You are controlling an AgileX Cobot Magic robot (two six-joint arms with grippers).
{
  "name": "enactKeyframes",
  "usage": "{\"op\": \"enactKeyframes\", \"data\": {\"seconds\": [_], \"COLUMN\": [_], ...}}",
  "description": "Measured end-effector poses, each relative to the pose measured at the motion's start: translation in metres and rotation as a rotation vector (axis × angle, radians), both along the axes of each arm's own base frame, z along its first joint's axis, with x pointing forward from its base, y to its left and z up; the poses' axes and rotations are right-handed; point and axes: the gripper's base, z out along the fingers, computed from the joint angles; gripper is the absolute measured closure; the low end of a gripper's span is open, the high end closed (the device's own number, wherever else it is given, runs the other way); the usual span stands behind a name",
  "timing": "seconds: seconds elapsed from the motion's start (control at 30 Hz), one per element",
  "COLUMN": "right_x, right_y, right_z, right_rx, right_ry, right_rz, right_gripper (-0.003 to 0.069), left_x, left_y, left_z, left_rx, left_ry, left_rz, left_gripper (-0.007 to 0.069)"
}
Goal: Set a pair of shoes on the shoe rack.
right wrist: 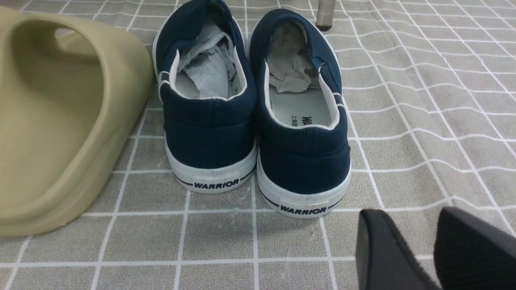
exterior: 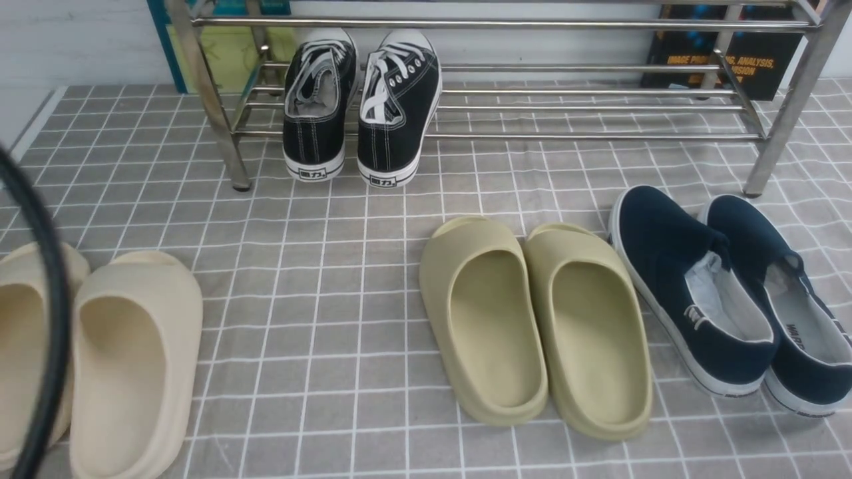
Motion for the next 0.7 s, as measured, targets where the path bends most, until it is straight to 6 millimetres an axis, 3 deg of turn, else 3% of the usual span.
{"op": "enactKeyframes", "data": {"seconds": [0.23,0.33,0.47,0.57,0.6,0.67,0.7], "right_x": [0.0,0.0,0.0,0.0,0.0,0.0,0.0], "right_y": [0.0,0.0,0.0,0.0,0.0,0.0,0.0], "right_z": [0.0,0.0,0.0,0.0,0.0,0.0,0.0], "right_rx": [0.0,-0.001,-0.001,-0.001,-0.001,-0.001,-0.001], "right_ry": [0.0,0.0,0.0,0.0,0.0,0.0,0.0], "right_rz": [0.0,0.0,0.0,0.0,0.0,0.0,0.0], "right_gripper": [0.042,0.042,0.042,0.042,0.042,0.042,0.042], "left_x": [-0.001,-0.002,0.0,-0.003,-0.003,-0.007,-0.008], "left_y": [0.002,0.007,0.013,0.019,0.019,0.024,0.024], "left_z": [-0.011,-0.036,-0.063,-0.098,-0.1,-0.134,-0.137], "left_rx": [0.023,0.011,-0.078,-0.127,-0.128,-0.136,-0.136], "left_ry": [0.017,-0.034,-0.258,-0.472,-0.486,-0.612,-0.621], "left_rz": [0.009,0.063,0.178,0.259,0.27,0.333,0.339], "left_gripper": [0.0638,0.0638,0.0638,0.0638,0.0638,0.0638,0.0638]}}
